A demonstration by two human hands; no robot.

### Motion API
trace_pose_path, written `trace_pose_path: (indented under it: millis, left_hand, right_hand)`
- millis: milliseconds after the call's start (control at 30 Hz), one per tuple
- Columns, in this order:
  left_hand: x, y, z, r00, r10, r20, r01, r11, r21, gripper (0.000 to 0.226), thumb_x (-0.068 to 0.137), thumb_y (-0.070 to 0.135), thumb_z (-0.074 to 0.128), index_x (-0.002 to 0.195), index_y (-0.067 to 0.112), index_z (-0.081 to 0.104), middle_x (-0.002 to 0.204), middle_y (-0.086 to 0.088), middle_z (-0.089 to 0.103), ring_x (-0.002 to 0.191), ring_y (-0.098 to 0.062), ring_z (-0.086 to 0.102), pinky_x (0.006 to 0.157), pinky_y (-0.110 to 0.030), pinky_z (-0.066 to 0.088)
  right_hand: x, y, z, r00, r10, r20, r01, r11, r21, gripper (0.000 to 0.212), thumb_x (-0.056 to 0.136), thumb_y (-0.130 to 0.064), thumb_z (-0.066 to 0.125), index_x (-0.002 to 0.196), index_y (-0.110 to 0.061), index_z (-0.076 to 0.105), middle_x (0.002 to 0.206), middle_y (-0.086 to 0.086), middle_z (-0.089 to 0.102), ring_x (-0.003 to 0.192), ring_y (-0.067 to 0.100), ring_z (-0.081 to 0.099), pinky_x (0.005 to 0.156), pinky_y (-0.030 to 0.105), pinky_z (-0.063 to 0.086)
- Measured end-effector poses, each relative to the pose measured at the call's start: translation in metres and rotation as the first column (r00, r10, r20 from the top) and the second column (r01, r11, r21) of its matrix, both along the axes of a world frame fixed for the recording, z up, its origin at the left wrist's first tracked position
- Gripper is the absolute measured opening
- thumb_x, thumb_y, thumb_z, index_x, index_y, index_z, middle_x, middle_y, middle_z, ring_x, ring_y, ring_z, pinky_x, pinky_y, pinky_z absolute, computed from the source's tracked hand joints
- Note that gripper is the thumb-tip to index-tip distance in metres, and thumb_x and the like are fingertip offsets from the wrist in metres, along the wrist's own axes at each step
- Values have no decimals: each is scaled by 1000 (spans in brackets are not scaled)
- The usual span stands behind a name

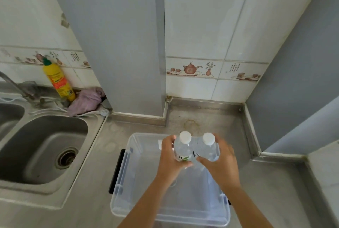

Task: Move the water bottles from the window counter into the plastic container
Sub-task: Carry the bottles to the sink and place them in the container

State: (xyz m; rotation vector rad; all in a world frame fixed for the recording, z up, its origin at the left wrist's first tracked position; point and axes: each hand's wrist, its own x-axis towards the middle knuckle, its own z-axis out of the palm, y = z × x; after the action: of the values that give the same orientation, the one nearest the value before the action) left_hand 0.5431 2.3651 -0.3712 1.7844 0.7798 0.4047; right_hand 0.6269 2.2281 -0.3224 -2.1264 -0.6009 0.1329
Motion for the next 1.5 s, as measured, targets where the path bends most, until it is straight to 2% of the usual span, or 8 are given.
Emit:
trace_pose_path:
  millis: [133, 400, 567, 767, 900, 1000, 1233, 1500]
  left_hand:
    - [1, -4, -3, 1000, 15, 4, -15, 999, 46, 92, 49, 9, 94, 123, 27, 42, 119, 4, 45, 108, -3, 49, 86, -6, 38]
    - [1, 0, 3, 1000, -16, -6, 16, 995, 100, 94, 48, 12, 94, 126, 23, 43, 121, 1, 48, 110, -17, 54, 93, -28, 49]
    - [-5, -2, 6, 998, -21, -65, 29, 992, 122, 93, 55, 24, 93, 133, 21, 41, 124, 7, 49, 112, -14, 52, 87, -33, 48]
    - [-24, -7, 21, 999, -13, 49, 1, 973, 232, 72, 77, 29, 82, 137, 18, 44, 132, 3, 51, 123, -18, 48, 93, -22, 36]
    - [-47, -13, 47, 985, -122, 123, 29, 816, 577, 52, 89, 33, 71, 134, 24, 47, 137, 1, 53, 127, -18, 47, 100, -32, 42]
    - [-65, -27, 61, 974, -225, 33, 130, 673, 728, 45, 90, 40, 64, 131, 25, 54, 138, 3, 56, 128, -19, 52, 103, -37, 44]
    - [-92, -72, 74, 923, -379, -63, 255, 482, 838, 53, 91, 51, 50, 132, 20, 59, 135, -2, 62, 123, -24, 59, 98, -49, 51]
    - [-104, -169, 102, 799, -598, -61, 338, 362, 869, 52, 88, 55, 49, 126, 24, 65, 128, 4, 65, 113, -17, 60, 97, -47, 49]
  right_hand:
    - [2, -2, -5, 1000, -4, -26, 3, 999, -50, 75, 69, -23, 84, 133, -24, 46, 129, -1, 56, 121, 20, 48, 89, 28, 39]
    - [-14, -11, 2, 983, 11, -181, -12, 1000, -4, 87, 77, -24, 77, 125, -66, 17, 128, -17, 51, 111, 9, 50, 91, 30, 45]
    - [-20, -24, -2, 992, -44, -120, 38, 998, -57, 63, 83, -24, 71, 136, -41, 41, 130, -14, 55, 113, 9, 54, 86, 21, 40]
    - [-42, -37, 17, 987, -158, 26, 160, 968, -193, 39, 87, -40, 59, 125, -30, 55, 132, -12, 56, 114, 16, 55, 84, 31, 46]
    - [-71, -51, 35, 956, -198, 214, 240, 952, -190, 26, 91, -34, 57, 115, -25, 62, 122, -6, 61, 105, 26, 59, 78, 32, 45]
    - [-97, -67, 42, 889, -221, 401, 322, 925, -204, 33, 86, -30, 56, 119, -23, 59, 122, 3, 63, 101, 30, 61, 86, 40, 49]
    - [-160, -129, 51, 864, -349, 362, 456, 846, -274, 51, 88, -48, 37, 130, -25, 53, 139, 0, 53, 124, 25, 51, 97, 48, 46]
    - [-225, -220, 71, 763, -537, 358, 635, 726, -265, 54, 88, -55, 37, 134, -30, 48, 142, -3, 50, 126, 23, 51, 99, 48, 46]
